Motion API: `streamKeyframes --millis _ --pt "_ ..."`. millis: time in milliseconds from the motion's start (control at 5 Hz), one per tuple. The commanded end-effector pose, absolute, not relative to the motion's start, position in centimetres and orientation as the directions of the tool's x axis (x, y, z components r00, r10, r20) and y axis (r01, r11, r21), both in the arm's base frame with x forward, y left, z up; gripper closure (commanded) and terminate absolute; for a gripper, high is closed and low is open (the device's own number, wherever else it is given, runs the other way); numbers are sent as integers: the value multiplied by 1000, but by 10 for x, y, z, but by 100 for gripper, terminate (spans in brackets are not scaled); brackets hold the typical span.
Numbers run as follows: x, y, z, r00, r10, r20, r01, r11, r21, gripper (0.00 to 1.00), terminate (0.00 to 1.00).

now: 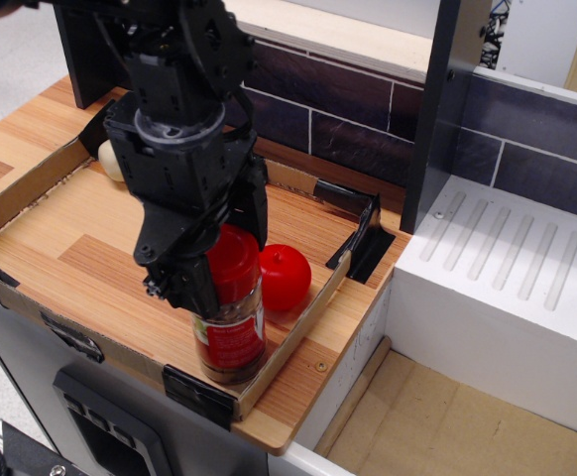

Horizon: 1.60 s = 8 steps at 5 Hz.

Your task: Topple basil bottle

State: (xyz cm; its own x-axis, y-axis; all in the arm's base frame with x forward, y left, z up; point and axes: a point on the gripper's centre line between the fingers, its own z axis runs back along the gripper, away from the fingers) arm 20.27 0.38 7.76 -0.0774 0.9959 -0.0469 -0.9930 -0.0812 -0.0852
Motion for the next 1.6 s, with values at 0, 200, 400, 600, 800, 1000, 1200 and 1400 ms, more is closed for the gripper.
streamKeyframes --millis 0,200,400,600,800,1000,1200,1400 --pt "200 25 90 -89 984 -154 -993 -99 -61 100 0" --pt "196 41 88 -49 973 -224 -997 -63 -52 100 0" --pt "200 58 83 -45 961 -274 -996 -65 -64 100 0" --pt "204 68 77 38 930 -365 -995 3 -97 100 0" --pt "205 81 68 43 928 -369 -994 3 -110 100 0" --pt "207 100 61 31 956 -291 -999 18 -46 100 0" --pt "211 116 58 -12 981 -194 -1000 -15 -15 100 0" --pt "219 133 52 -57 995 -79 -998 -57 -8 100 0"
